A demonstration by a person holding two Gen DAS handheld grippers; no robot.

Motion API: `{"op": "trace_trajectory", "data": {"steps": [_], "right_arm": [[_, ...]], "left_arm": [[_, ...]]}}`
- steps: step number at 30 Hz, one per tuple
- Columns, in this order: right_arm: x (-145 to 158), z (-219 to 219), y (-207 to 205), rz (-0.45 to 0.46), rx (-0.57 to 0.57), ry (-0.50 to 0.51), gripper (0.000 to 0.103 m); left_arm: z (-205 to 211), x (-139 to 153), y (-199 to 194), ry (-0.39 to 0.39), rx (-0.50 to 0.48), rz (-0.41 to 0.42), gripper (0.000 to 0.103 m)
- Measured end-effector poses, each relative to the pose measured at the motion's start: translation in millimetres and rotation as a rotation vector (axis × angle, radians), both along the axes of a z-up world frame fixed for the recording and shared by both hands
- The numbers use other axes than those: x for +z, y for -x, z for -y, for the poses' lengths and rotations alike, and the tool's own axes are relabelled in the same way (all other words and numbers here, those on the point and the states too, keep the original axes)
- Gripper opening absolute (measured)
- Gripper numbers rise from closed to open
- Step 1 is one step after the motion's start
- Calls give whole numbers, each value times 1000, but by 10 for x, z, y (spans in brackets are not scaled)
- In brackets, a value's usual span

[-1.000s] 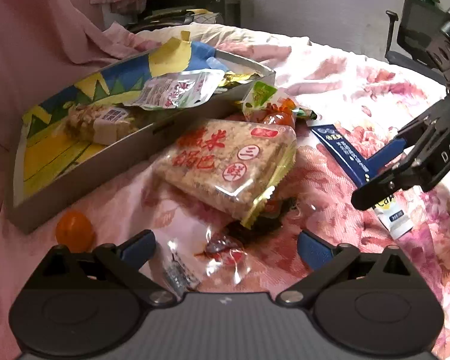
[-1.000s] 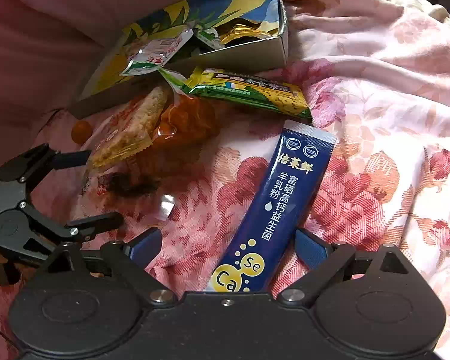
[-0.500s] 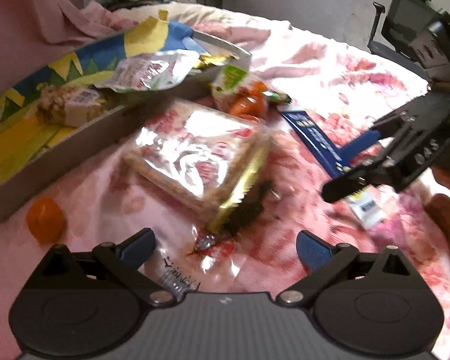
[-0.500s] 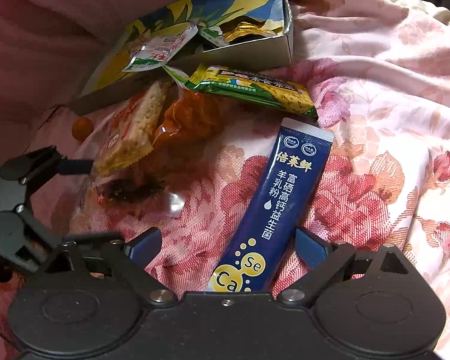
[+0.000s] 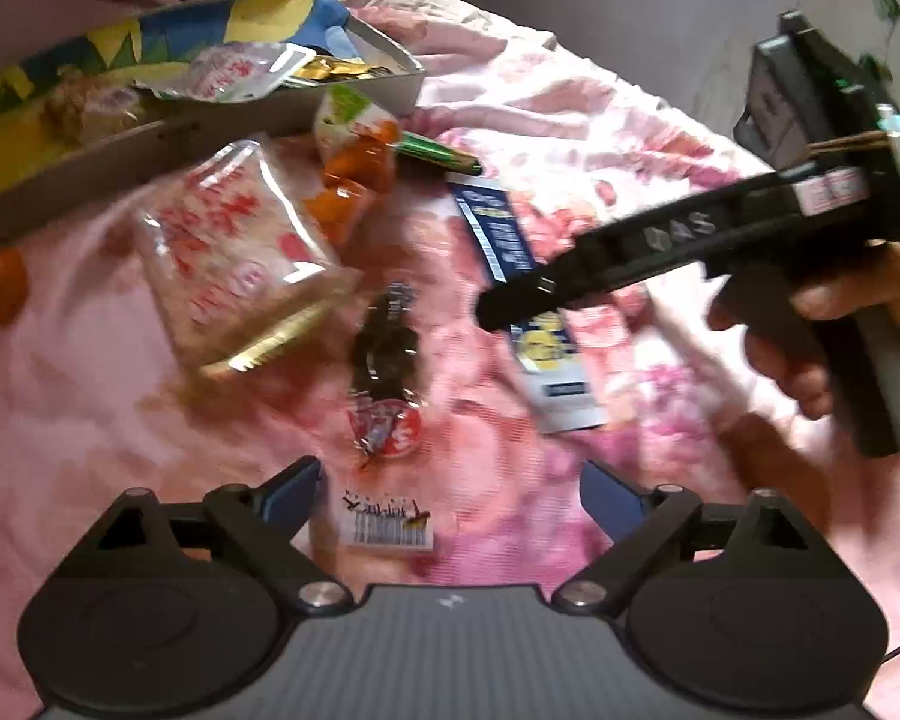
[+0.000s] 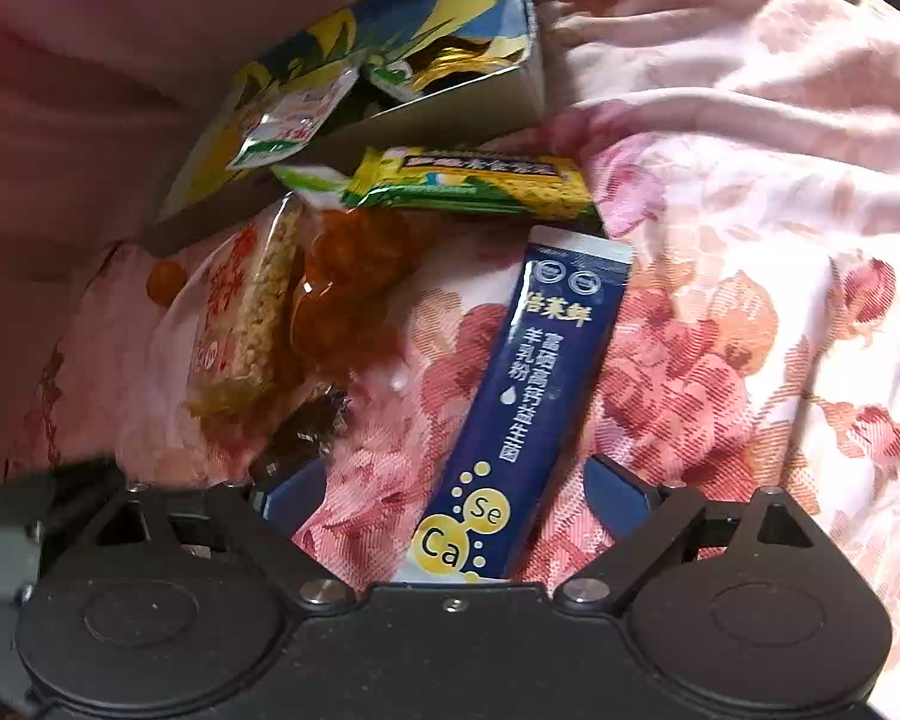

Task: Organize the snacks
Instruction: 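Lower the right tool onto the blue Ca-Se stick while the left tool approaches the brown jerky packet, then grasp the jerky packet with the left tool while the right tool grasps the blue stick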

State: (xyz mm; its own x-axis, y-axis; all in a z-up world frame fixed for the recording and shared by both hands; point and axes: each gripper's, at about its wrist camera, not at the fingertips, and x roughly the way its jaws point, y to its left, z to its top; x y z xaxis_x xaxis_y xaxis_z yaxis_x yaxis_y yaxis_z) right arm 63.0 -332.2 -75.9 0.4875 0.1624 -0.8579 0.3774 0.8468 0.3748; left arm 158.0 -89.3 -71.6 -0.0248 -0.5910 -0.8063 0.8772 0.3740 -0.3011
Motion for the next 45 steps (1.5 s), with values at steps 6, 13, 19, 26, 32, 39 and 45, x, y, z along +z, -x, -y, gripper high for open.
{"op": "trace_trajectory", "data": {"steps": [6,13,19,26,32,39,45], "right_arm": [[5,61,8,-3,-26,13,88],[-6,80,-12,-5,-29,51,84],[-19,0,-90,-4,-1,112,81],[-23,-129,-164,6,78,208,73],[-28,-124,-161,14,104,222,64],[3,-90,-110,17,111,195,53],[28,-114,-78,3,108,201,55]], "left_arm": [[72,8,113,-96,119,155,94],[122,-13,48,-70,195,187,91],[273,-70,46,-87,193,218,79],[305,-57,11,-135,294,205,62],[246,-26,83,-156,376,175,58],[133,1,209,-177,501,86,58],[-53,0,333,-149,647,4,58]]}}
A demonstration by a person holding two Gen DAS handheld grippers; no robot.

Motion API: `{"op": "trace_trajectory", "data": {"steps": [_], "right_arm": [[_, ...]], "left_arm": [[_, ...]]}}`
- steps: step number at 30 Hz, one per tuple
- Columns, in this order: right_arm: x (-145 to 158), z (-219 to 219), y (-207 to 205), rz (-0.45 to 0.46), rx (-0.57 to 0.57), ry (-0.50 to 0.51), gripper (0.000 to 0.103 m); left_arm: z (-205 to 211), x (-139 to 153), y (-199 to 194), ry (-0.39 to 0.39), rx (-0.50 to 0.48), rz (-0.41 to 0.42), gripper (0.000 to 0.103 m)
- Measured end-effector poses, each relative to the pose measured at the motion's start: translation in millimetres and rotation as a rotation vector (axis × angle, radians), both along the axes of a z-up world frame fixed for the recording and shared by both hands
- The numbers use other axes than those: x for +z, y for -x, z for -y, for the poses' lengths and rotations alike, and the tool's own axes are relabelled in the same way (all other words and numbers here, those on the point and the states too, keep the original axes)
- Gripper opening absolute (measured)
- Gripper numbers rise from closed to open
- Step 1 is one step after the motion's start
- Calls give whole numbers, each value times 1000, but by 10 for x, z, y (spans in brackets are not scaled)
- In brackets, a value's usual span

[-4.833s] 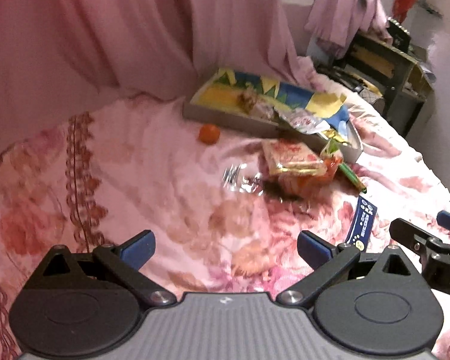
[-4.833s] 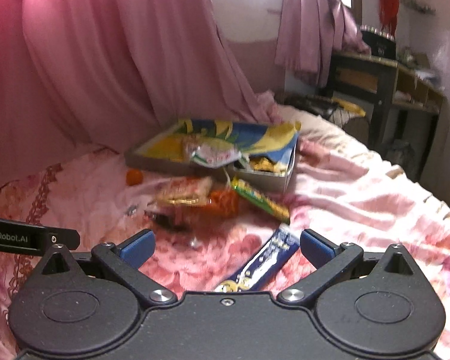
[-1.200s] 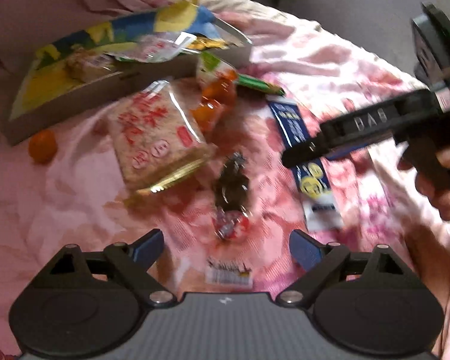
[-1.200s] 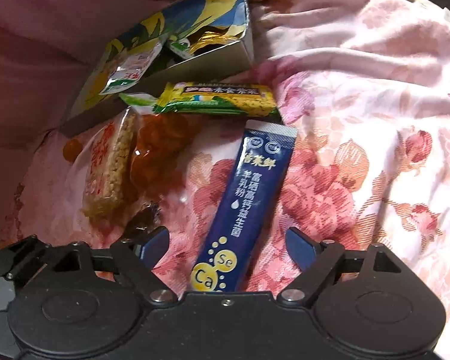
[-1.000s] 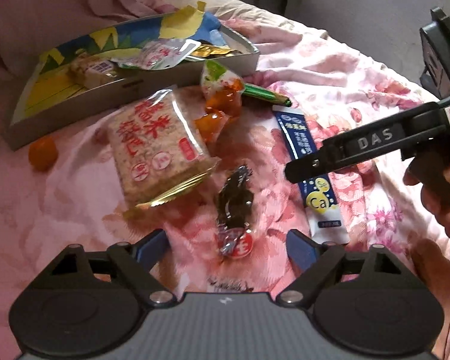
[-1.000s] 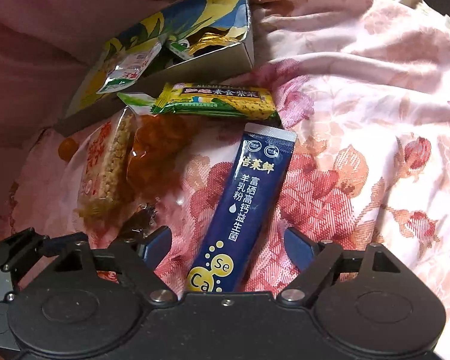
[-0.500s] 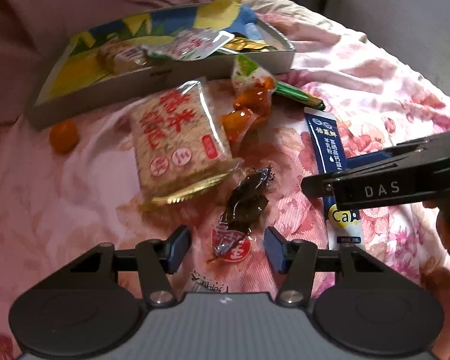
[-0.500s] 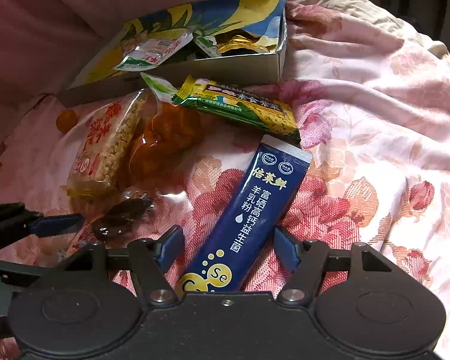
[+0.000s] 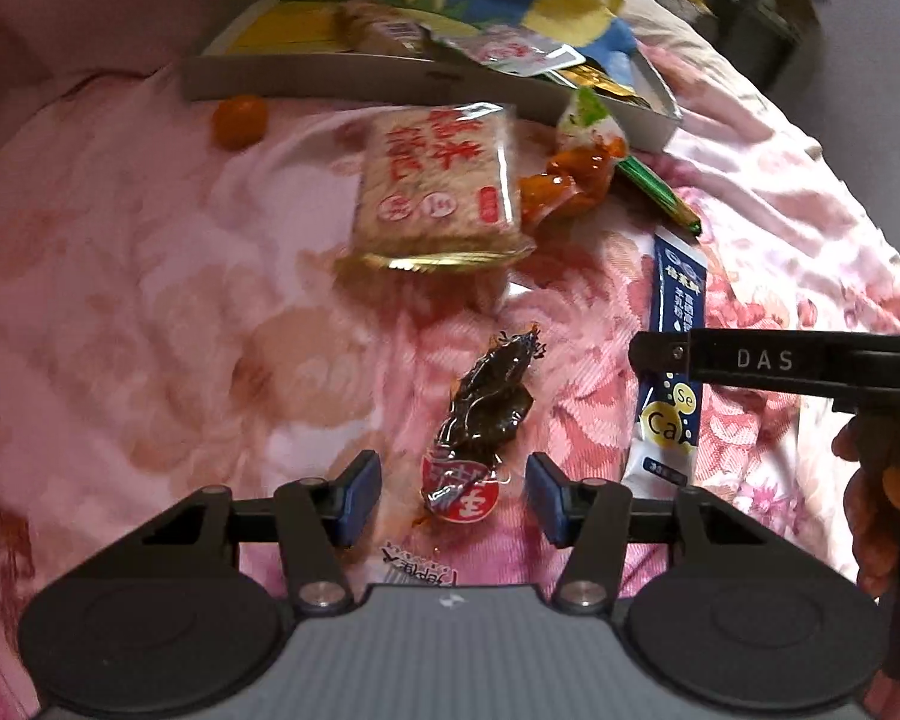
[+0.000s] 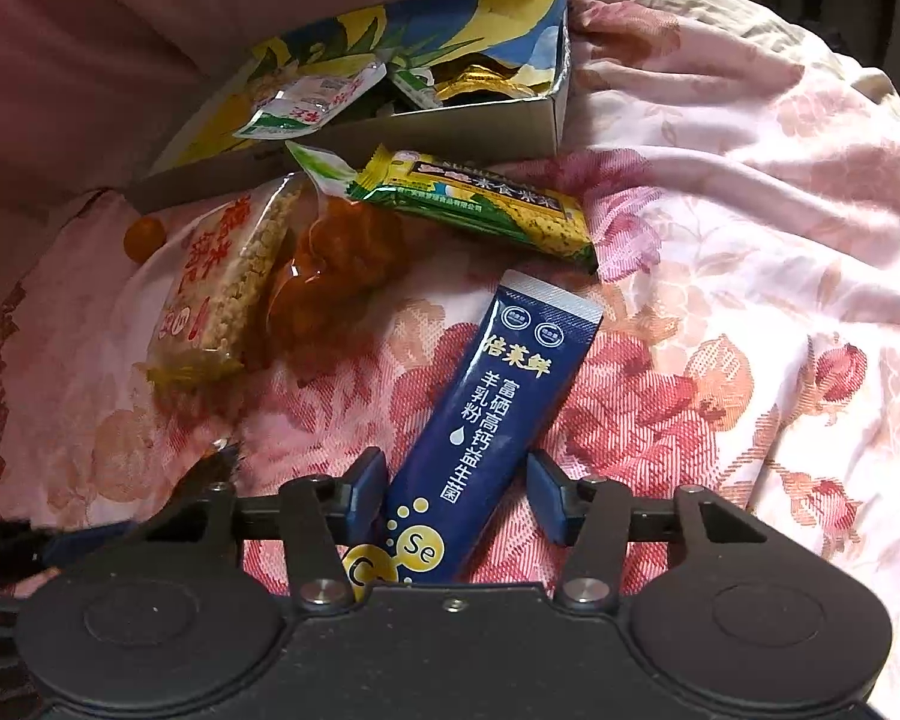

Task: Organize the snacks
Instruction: 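Grasp the jerky packet with the left tool while the right tool grasps the blue stick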

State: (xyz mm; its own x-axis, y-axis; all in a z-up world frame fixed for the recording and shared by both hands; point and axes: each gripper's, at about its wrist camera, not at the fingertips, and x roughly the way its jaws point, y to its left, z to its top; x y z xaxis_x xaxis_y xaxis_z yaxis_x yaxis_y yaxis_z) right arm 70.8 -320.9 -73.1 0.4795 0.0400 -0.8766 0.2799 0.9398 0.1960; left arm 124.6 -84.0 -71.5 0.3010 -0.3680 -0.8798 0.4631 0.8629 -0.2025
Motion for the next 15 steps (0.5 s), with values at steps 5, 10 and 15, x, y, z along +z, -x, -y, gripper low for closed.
{"op": "trace_trajectory", "data": {"steps": [5,10,15], "right_arm": [[0,-67,19,-16,12,11,64],[-15,-122,24,-43,40,39,67],[-52,-168,7,-44,50,18,79]], "left_arm": [[95,-18,115,-80,-35,81,61],[232,-31,204,-168,-105,177,69],[249,-32,176,-173,-111,200,70]]}}
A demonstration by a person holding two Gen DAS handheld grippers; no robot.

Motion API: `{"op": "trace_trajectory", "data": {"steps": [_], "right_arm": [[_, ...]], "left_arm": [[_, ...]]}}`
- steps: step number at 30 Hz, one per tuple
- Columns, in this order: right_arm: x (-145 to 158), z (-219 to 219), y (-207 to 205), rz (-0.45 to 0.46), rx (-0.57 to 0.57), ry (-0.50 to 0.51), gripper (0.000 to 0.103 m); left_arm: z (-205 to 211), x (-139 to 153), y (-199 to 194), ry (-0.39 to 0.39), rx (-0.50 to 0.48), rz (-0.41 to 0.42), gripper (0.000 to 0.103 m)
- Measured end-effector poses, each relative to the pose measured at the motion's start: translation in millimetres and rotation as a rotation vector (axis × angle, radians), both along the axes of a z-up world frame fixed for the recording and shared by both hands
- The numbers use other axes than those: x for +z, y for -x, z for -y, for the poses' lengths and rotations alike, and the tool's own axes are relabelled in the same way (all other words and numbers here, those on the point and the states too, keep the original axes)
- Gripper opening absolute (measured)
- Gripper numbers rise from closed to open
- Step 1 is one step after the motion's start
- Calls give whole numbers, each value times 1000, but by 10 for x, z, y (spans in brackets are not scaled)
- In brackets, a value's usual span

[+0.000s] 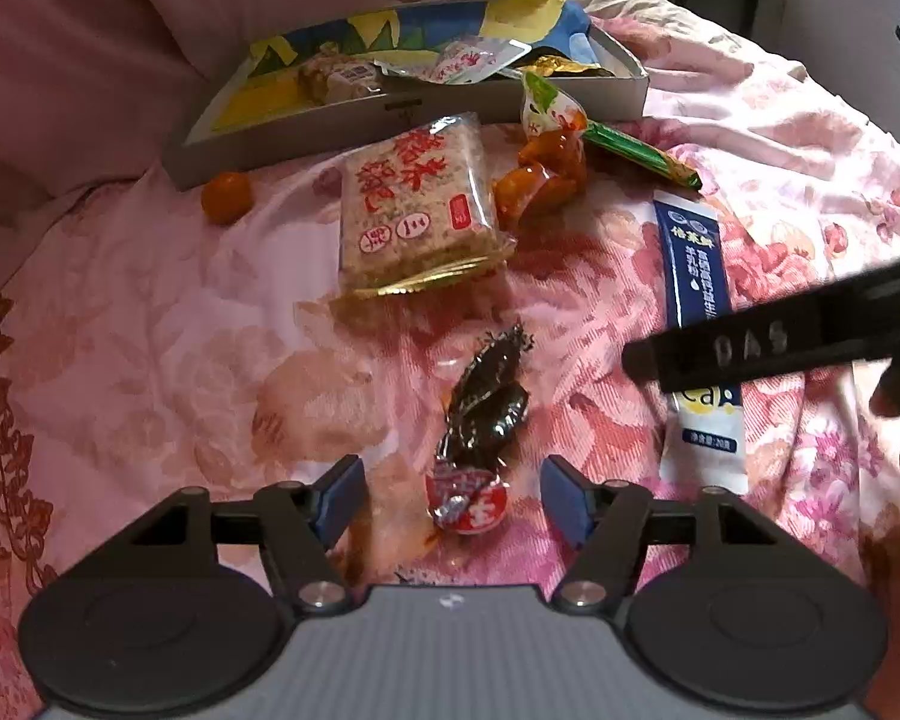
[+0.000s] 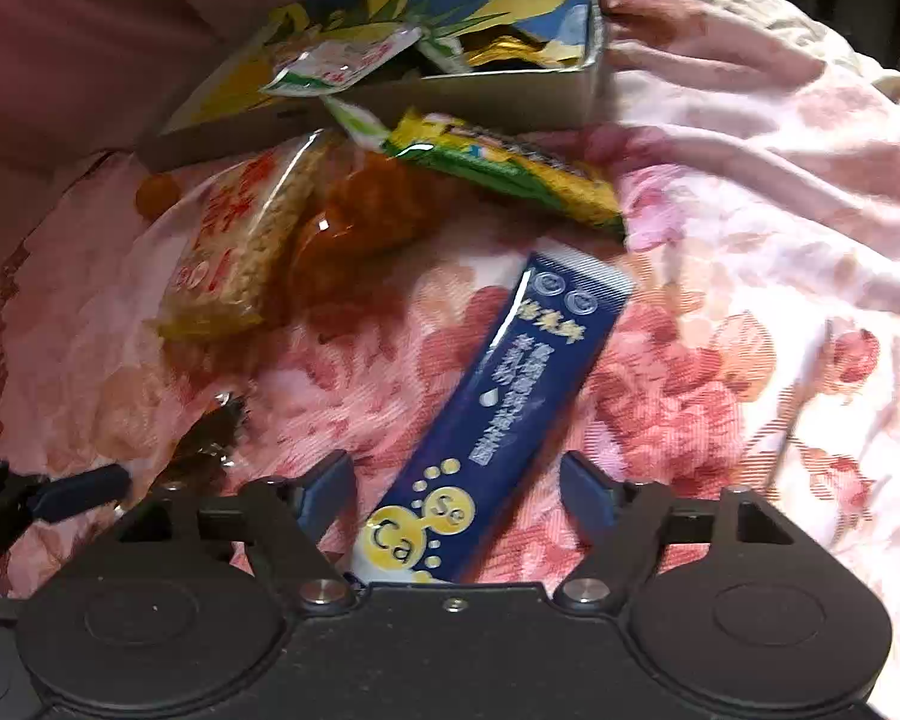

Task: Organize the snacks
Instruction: 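Grasp the jerky packet with the left tool while the right tool grasps the blue stick, then carry the jerky packet over the lid while the right tool carries the blue stick there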

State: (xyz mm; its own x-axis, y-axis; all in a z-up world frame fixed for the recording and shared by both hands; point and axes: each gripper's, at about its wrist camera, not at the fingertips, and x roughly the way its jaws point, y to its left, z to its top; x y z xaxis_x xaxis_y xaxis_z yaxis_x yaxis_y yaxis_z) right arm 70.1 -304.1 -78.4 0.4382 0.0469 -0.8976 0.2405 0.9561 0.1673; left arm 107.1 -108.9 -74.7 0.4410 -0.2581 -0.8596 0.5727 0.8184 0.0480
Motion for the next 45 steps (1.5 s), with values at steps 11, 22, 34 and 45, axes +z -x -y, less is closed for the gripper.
{"op": "trace_trajectory", "data": {"steps": [11,22,34,45], "right_arm": [[14,-108,62,15,45,95,52],[194,234,275,84,-121,-21,40],[333,218,424,131,-160,-70,37],[509,251,578,211,-194,-117,37]], "left_arm": [[46,7,49,-9,-44,12,53],[11,99,50,65,-46,-33,53],[16,162,70,124,-69,-61,53],[-24,284,57,208,-67,-25,53]]}}
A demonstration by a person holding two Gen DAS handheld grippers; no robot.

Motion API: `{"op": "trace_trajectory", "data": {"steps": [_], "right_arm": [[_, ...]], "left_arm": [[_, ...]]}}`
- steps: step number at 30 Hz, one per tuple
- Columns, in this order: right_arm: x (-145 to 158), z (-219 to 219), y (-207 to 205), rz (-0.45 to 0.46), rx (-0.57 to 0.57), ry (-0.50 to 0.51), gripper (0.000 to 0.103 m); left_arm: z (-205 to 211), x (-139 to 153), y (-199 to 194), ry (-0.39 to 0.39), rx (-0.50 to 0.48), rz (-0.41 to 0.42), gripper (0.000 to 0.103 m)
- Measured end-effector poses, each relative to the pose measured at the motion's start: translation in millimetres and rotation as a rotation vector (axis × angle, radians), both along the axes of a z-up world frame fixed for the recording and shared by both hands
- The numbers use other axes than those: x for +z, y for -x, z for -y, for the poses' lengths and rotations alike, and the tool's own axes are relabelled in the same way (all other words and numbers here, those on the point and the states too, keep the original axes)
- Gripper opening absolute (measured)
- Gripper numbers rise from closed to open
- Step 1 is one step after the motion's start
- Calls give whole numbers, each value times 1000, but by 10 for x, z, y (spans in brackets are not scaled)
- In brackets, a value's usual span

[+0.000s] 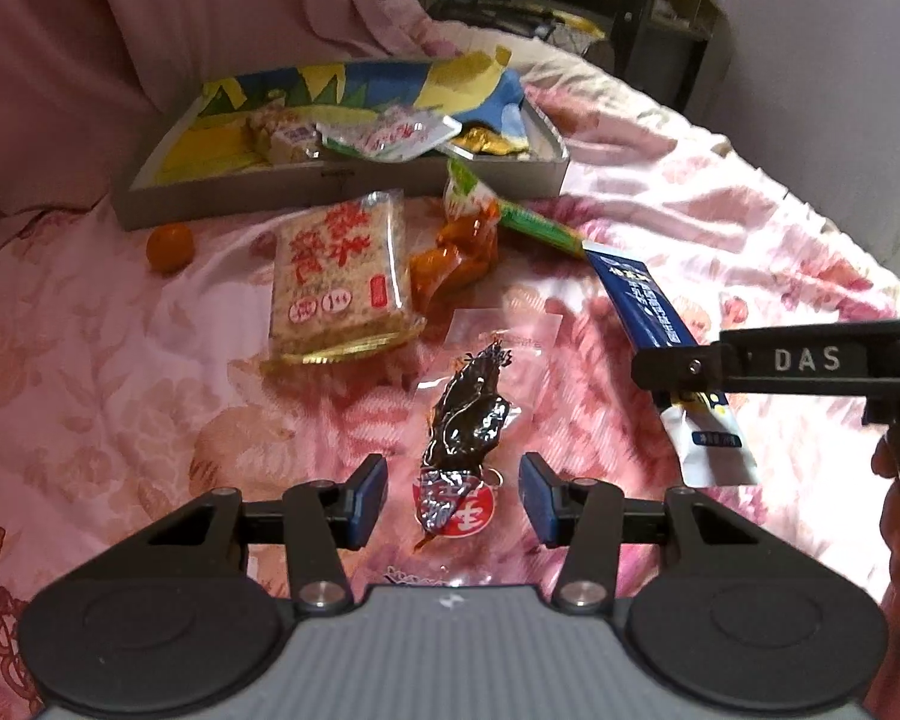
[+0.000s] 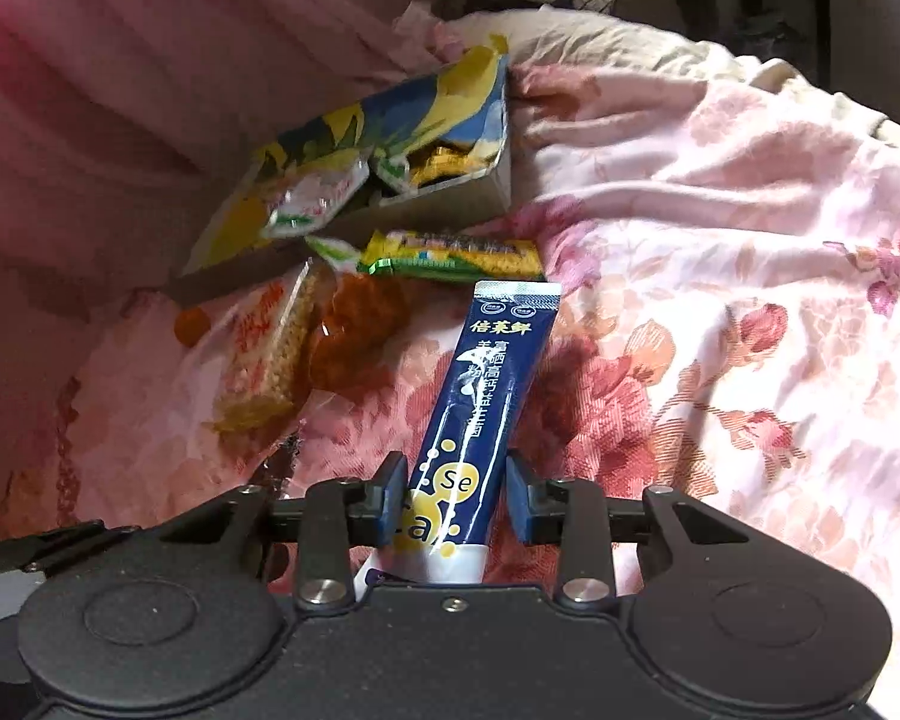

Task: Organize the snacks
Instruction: 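Carry the jerky packet over the lid while the right tool carries the blue stick there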

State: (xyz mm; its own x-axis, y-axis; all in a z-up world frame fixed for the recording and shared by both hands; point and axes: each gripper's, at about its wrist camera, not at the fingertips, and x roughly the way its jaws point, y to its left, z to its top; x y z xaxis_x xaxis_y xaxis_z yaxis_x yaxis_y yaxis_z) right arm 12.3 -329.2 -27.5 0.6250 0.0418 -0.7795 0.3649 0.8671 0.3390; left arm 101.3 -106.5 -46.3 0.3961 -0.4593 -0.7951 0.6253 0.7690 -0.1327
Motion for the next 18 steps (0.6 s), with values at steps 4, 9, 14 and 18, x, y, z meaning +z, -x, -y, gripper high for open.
{"op": "trace_trajectory", "data": {"steps": [4,9,14,18], "right_arm": [[112,-21,96,66,-11,20,37],[204,-98,125,119,-15,114,37],[285,-107,157,175,-23,150,37],[333,-115,141,201,-4,165,37]], "left_arm": [[-21,59,6,42,8,28,53],[-76,121,2,105,38,55,53],[-130,207,13,162,64,107,53],[-173,265,14,205,93,145,53]]}}
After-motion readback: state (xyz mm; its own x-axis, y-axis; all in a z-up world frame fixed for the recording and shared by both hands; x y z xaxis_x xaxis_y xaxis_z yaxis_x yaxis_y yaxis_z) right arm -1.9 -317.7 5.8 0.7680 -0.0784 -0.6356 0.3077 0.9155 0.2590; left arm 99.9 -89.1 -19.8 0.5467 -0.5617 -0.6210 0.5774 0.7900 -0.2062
